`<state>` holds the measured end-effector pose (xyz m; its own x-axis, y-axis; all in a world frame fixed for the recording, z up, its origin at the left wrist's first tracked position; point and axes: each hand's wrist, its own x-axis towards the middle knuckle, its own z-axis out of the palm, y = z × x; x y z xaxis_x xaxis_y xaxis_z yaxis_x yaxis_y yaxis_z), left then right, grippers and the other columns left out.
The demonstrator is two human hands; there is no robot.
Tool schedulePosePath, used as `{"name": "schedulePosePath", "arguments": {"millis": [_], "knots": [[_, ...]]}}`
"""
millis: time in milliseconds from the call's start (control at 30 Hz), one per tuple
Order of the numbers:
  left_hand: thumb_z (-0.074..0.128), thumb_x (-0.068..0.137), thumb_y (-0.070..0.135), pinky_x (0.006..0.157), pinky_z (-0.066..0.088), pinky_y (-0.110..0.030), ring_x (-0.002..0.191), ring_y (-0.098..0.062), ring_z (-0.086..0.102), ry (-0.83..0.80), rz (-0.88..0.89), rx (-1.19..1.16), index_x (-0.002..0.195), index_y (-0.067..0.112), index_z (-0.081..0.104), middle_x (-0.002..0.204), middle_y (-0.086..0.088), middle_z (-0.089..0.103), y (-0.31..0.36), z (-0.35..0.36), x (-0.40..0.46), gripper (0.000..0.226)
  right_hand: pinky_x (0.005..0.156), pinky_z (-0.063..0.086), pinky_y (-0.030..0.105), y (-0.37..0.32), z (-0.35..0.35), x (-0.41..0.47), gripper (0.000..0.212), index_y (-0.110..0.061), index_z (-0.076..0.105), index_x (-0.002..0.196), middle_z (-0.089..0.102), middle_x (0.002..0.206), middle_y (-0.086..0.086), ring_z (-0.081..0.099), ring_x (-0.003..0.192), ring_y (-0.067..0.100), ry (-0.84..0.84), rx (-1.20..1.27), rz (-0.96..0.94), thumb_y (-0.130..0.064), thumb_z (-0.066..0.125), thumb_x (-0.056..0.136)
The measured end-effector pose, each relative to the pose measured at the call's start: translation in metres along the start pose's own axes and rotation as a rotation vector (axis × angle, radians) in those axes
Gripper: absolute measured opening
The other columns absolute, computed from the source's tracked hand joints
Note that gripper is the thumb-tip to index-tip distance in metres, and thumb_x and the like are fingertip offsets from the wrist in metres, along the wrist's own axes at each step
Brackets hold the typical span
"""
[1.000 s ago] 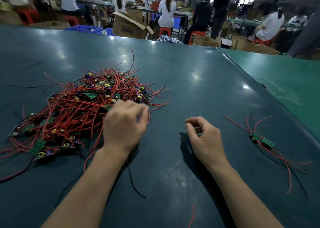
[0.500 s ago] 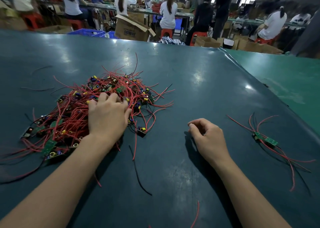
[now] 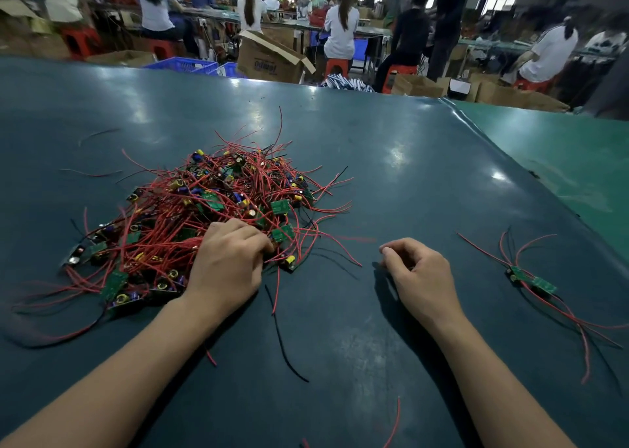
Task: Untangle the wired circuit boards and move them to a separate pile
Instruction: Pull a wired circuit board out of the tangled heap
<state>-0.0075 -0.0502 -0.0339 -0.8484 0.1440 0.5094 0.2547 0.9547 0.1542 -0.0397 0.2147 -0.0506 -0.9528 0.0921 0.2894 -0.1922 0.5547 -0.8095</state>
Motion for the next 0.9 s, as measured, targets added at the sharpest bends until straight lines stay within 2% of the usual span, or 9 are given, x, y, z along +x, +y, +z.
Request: {"name": "schedulePosePath", "arguments": {"millis": [133,267,400,500,600,667,767,833,900], "knots": [[0.055,0.083,0.041,0.087,0.036,-0.039,0.096,-0.021,0.060,-0.220,-0.159,0.149,0.094,0.027,0.067,0.092,0.008,0.069,0.016,-0.013,0.022,0.022,0.069,0.048,0.018,0.001,0.000,0.000,0.011,-0.022,0.071,0.081,0.069,0.071,-0.014,0.065,0.073,0.002,0.002,0.009,0.017,-0.019,0.065,0.090],[0.052,0.089,0.050,0.089,0.034,-0.043,0.099,-0.024,0.058,-0.199,-0.188,0.309,0.102,0.027,0.058,0.094,0.003,0.068,0.030,-0.015,0.038,0.027,0.067,0.048,0.018,0.000,0.001,0.001,0.012,-0.023,0.070,0.081,0.070,0.069,-0.012,0.065,0.071,0.005,-0.013,0.014,0.028,-0.020,0.065,0.090],[0.055,0.093,0.044,0.090,0.029,-0.043,0.105,-0.022,0.051,-0.267,-0.214,0.371,0.102,0.028,0.066,0.096,0.005,0.066,0.041,-0.008,0.038,0.021,0.068,0.049,0.021,0.000,0.001,0.001,0.013,-0.023,0.070,0.079,0.069,0.068,-0.010,0.065,0.071,0.006,-0.015,0.010,0.018,-0.020,0.065,0.090],[0.053,0.092,0.034,0.088,0.030,-0.042,0.102,-0.022,0.050,-0.257,-0.285,0.328,0.097,0.025,0.063,0.089,0.005,0.062,0.043,-0.006,0.036,0.015,0.063,0.044,0.013,0.000,0.001,0.001,0.014,-0.024,0.069,0.077,0.068,0.067,-0.015,0.062,0.067,0.001,-0.013,0.010,0.009,-0.019,0.065,0.090],[0.050,0.094,0.040,0.090,0.032,-0.043,0.105,-0.023,0.052,-0.277,-0.328,0.286,0.102,0.025,0.066,0.096,0.004,0.066,0.042,-0.010,0.039,0.023,0.065,0.045,0.013,0.000,0.000,0.000,0.014,-0.024,0.069,0.078,0.068,0.069,-0.019,0.062,0.069,0.000,-0.019,0.011,0.006,-0.019,0.064,0.090],[0.048,0.096,0.042,0.089,0.033,-0.041,0.107,-0.023,0.051,-0.190,-0.334,0.255,0.104,0.027,0.068,0.100,0.004,0.067,0.045,-0.015,0.041,0.026,0.069,0.049,0.020,0.000,0.000,0.000,0.014,-0.025,0.069,0.079,0.069,0.070,-0.017,0.064,0.072,0.002,-0.025,0.022,0.013,-0.020,0.064,0.091],[0.049,0.096,0.037,0.087,0.032,-0.041,0.105,-0.026,0.050,0.108,-0.311,0.161,0.101,0.023,0.070,0.099,0.001,0.069,0.053,-0.022,0.042,0.026,0.066,0.049,0.018,-0.004,-0.001,-0.002,0.015,-0.027,0.069,0.080,0.070,0.070,-0.012,0.065,0.070,0.002,-0.009,0.079,0.005,-0.018,0.064,0.092],[0.053,0.095,0.028,0.087,0.033,-0.043,0.101,-0.030,0.055,0.306,-0.229,0.041,0.098,0.018,0.070,0.095,-0.004,0.071,0.060,-0.024,0.046,0.020,0.062,0.045,0.015,-0.007,-0.002,-0.003,0.017,-0.026,0.068,0.082,0.069,0.069,-0.009,0.063,0.065,0.001,-0.008,0.146,-0.022,-0.013,0.063,0.092],[0.057,0.093,0.019,0.085,0.038,-0.044,0.092,-0.032,0.060,0.439,-0.088,-0.055,0.096,0.012,0.070,0.089,-0.007,0.070,0.071,-0.022,0.048,0.014,0.058,0.047,0.017,-0.014,-0.001,-0.006,0.011,-0.020,0.071,0.087,0.070,0.071,-0.004,0.062,0.062,0.005,-0.097,0.362,-0.011,-0.013,0.065,0.093]]}}
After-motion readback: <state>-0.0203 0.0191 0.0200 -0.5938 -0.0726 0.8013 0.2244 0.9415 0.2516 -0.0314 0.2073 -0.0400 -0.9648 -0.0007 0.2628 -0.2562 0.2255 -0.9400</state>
